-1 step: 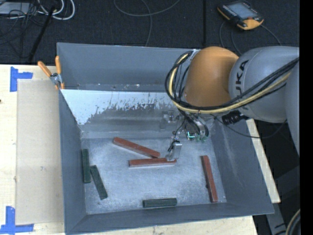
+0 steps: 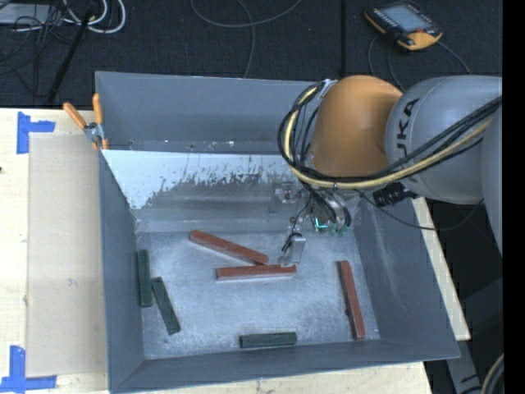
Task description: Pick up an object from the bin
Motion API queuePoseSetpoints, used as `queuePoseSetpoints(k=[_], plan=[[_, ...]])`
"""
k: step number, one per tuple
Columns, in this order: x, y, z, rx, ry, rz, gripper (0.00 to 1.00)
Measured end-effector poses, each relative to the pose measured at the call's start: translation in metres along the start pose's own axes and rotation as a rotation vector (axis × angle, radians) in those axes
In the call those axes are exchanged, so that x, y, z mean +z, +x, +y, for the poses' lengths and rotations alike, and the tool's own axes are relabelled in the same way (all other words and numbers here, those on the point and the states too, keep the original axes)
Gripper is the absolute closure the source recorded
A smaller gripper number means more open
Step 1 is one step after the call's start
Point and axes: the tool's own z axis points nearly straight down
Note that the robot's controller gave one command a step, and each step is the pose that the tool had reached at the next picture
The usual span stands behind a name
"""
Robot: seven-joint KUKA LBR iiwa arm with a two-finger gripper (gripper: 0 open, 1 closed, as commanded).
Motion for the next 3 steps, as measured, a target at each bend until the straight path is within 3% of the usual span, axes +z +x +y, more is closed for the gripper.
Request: queuePoseSetpoints(k=[1,2,3], plan=[[0.035,0.024,0.02,-0.05,0.002,-0.007,0.0],[0.06,0.022,0.047,-0.035,0.0,0.005,0.0],[0.083,0.046,0.073,-0.169,0.001,-0.01,1.0]])
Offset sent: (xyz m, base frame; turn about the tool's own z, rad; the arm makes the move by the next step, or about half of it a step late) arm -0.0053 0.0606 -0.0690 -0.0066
